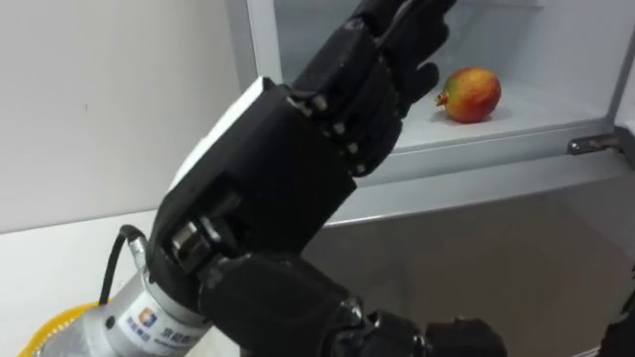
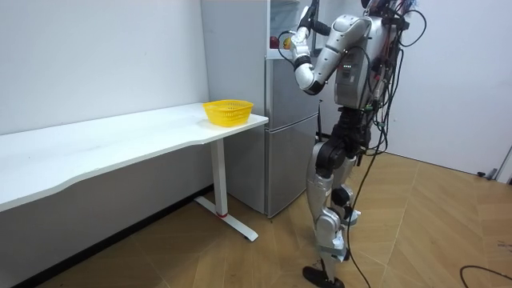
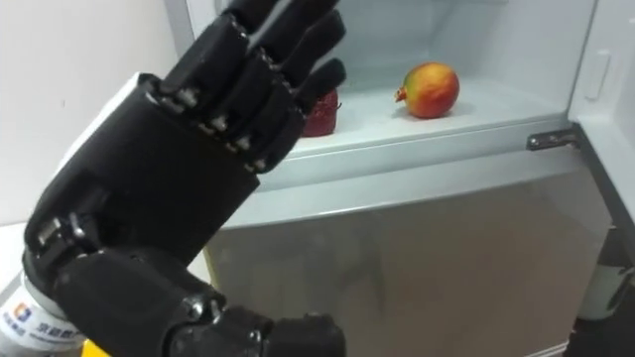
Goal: Retrieve from the upper fridge
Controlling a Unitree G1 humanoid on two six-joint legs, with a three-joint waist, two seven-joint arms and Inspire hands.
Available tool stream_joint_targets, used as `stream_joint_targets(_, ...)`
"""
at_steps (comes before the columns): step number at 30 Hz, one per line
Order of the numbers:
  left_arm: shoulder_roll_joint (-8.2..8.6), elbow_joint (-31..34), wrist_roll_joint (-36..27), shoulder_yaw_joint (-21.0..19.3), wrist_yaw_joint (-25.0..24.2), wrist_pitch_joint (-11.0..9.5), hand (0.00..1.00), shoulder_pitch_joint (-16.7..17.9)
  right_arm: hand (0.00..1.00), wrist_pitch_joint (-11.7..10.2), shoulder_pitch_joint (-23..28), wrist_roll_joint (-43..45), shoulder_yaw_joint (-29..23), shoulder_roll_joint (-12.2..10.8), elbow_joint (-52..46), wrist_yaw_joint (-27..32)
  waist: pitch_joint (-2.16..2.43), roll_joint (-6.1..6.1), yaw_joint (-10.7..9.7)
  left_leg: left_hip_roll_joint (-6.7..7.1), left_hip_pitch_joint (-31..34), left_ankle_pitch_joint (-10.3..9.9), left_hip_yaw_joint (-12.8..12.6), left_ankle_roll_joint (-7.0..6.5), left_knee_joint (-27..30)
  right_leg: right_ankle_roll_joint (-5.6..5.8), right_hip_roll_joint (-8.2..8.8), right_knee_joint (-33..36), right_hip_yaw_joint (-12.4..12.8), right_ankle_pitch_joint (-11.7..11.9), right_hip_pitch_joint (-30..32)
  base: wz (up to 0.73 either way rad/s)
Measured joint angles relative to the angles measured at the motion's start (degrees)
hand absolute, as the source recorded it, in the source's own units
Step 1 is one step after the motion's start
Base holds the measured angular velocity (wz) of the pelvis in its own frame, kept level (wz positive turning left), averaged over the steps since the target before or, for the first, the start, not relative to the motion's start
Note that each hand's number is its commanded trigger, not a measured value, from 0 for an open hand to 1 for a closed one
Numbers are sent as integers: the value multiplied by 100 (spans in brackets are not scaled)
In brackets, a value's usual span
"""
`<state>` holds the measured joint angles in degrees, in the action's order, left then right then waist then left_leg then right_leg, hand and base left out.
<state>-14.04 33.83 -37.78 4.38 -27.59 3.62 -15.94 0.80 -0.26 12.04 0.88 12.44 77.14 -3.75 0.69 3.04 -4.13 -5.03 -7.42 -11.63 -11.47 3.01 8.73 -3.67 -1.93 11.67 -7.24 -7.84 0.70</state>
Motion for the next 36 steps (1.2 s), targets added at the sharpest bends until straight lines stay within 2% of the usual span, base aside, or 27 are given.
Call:
stream_joint_targets(2, 0, 0, -2, -4, -6, 1, 0, 81, 0, 7, 41, 40, 1, -3, -39, -1, 1, 2, -7, -6, 18, 0, 16, 0, 0, -7, 13, -1, -77, 4, -2, 5)
stream_joint_targets(4, -1, 0, -16, -4, -12, 1, 0, 84, 0, 3, 100, 34, 0, -5, -107, -1, 10, 16, -32, -8, 19, 0, 70, 0, -1, -11, 10, 0, -77, 6, -25, 9)
stream_joint_targets(6, -10, -1, -17, -4, -14, 1, 0, 84, 0, 1, 117, 28, 2, -5, -108, -1, -3, -3, -27, -11, -9, 0, 70, 0, -1, -12, 7, -8, -76, 6, -61, 2)
stream_joint_targets(15, -10, -1, 38, -49, 47, 0, 0, 84, 0, 8, 174, 444, -4, -19, -101, 13, -6, 9, -29, -14, -20, 0, 70, 0, -1, -11, -3, -94, -71, 5, -101, 0)
stream_joint_targets(19, -44, -10, 48, -237, 264, -30, 0, 148, 0, 3, 287, 419, -4, -25, -49, 130, -49, 15, -16, -16, -31, 1, 92, 1, -1, -9, -6, -99, -80, -5, -177, 2)
stream_joint_targets(21, -62, -4, 257, -462, 347, -134, 0, 383, 0, -6, 419, 393, -37, -26, -74, 196, -51, 18, 16, -13, -83, 0, 100, 1, -4, -12, -6, -75, -70, -35, -207, -5)
stream_joint_targets(23, -90, -51, 649, -947, 572, -209, 0, 813, 0, 6, 631, 348, -229, -43, -130, 221, -93, -4, 153, -12, -186, 0, 134, 1, 0, -37, 1, 3, -77, -105, -269, -12)
stream_joint_targets(24, -92, -92, 728, -1048, 662, -257, 0, 940, 0, 13, 668, 345, -230, -44, -127, 233, -95, -11, 154, -10, -194, 0, 163, 1, -2, -35, 4, 14, -76, -127, -283, 9)
stream_joint_targets(25, -92, -131, 895, -1300, 856, -273, 0, 1240, 0, 9, 733, 351, -301, -47, -126, 238, -97, -23, 188, -8, -185, 0, 227, 1, -6, -33, -2, 23, -73, -165, -273, 10)
stream_joint_targets(26, -95, -132, 1079, -1633, 1048, -271, 0, 1514, 0, 0, 796, 380, -462, -54, -133, 252, -102, -27, 309, -10, -180, 0, 214, 1, -2, -45, -5, 37, -72, -191, -234, 7)
stream_joint_targets(27, -97, -131, 1111, -1831, 1169, -280, 0, 1657, 0, 0, 820, 392, -524, -55, -132, 264, -105, -33, 342, -12, -176, 0, 225, 1, 1, -49, -5, 48, -84, -205, -225, 4)
stream_joint_targets(28, -97, -132, 1133, -2245, 1468, -317, 0, 1955, 0, -5, 846, 413, -677, -57, -124, 297, -102, -44, 388, -13, -180, 0, 236, 1, 0, -59, -2, 89, -102, -239, -212, 3)
stream_joint_targets(29, -97, -228, 1151, -2617, 1770, -407, 0, 2227, 0, -23, 859, 410, -738, -54, -137, 361, -80, -43, 408, -15, -186, 0, 243, 1, 15, -67, 9, 100, -163, -249, -249, 5)
stream_joint_targets(33, -94, -462, 1167, -3270, 2667, -415, 0, 2597, 0, -40, 1042, 348, -911, -57, -368, 494, -72, -76, 495, 3, -179, 0, 288, 1, 66, -53, 60, 101, -285, -256, -342, 19)
stream_joint_targets(34, -93, -525, 1166, -3427, 2916, -481, 0, 2755, 0, -17, 1076, 331, -950, -58, -428, 505, -82, -52, 619, 16, -191, 0, 361, 1, 68, -43, 74, 98, -280, -267, -344, 13)
stream_joint_targets(35, -66, -740, 1170, -3570, 3149, -620, 0, 2874, 0, 25, 1079, 310, -1010, -51, -429, 504, -92, -76, 681, 41, -187, 0, 445, 1, 78, -14, 97, 111, -300, -293, -347, 16)
stream_joint_targets(36, -44, -871, 1178, -3636, 3289, -665, 0, 2927, 0, 38, 1079, 306, -1061, -48, -429, 504, -87, -63, 703, 51, -186, 0, 463, 1, 77, 5, 101, 105, -297, -312, -334, 26)
